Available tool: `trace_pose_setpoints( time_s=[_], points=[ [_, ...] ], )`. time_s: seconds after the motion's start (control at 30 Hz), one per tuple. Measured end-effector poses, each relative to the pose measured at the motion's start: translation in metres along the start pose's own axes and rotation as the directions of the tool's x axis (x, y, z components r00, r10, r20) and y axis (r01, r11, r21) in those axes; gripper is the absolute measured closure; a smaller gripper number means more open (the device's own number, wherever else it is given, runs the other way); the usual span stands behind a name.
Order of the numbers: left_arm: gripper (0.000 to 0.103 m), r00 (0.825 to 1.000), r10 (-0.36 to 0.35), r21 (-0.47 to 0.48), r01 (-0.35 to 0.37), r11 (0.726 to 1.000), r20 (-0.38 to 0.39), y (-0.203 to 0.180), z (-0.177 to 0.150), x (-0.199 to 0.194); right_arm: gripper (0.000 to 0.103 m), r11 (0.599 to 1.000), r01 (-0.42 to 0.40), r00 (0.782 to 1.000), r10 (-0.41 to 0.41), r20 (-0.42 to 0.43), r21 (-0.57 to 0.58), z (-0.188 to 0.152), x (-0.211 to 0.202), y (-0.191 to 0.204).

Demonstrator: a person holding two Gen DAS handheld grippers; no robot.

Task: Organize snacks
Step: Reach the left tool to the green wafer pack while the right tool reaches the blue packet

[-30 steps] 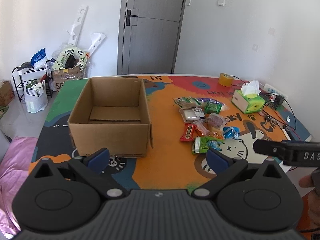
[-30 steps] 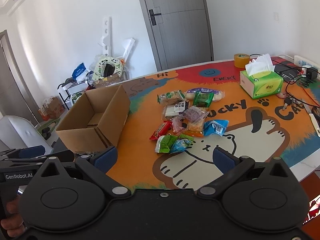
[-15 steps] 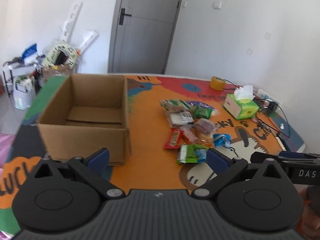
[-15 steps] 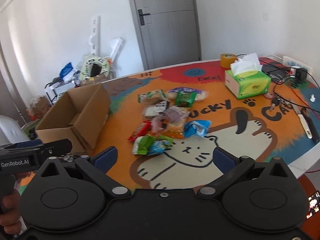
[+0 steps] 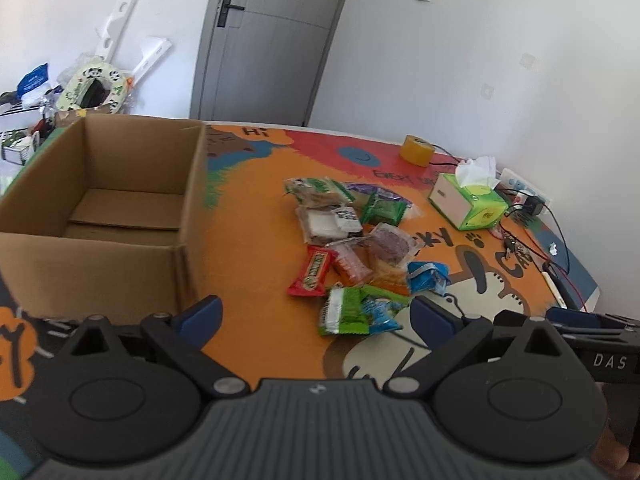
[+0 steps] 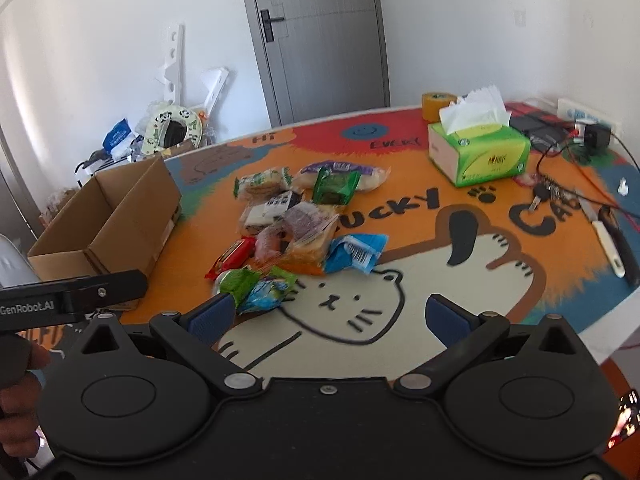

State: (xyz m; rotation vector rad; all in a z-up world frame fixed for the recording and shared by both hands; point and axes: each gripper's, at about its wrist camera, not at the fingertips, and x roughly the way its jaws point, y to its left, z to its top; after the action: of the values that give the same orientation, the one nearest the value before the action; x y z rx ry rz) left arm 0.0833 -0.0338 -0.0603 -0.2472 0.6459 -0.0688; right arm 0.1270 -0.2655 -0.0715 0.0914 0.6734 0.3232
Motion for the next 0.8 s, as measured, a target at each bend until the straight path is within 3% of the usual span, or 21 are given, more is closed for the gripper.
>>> trace_pose_setpoints(
  time_s=[0.17,0.3,0.53,0.8],
  points=[
    [0.013,1.000,-0.018,-0.017,0.018,1.000,-0.020,-0.005,-0.003,0.023,0.000,1.000,-0.010,1.000,0.010,0.002,0.028,-0.001,0.012,-0.013],
    [0.033,0.998,-0.011,-0.036,0.009,0.999,-0.054,-0.004,-0.008,0.041,0.001,0.995,-0.044,0.999,0.045,-0.009,0.088,-0.005,0.026,-0.024],
    [0.047,0.996,-0.021,-0.072,0.015,0.997,-0.082,-0.001,-0.007,0.066,0.013,0.997,-0.022,0.999,0.024,-0.032,0.073,-0.003,0.049,-0.030],
    [0.065,0.988,-0.022,-0.062,0.013,0.998,-0.150,-0.009,-0.002,0.100,0.017,0.995,-0.006,0.999,0.011,-0.042,0.103,0.003,0.071,-0.043]
  ],
)
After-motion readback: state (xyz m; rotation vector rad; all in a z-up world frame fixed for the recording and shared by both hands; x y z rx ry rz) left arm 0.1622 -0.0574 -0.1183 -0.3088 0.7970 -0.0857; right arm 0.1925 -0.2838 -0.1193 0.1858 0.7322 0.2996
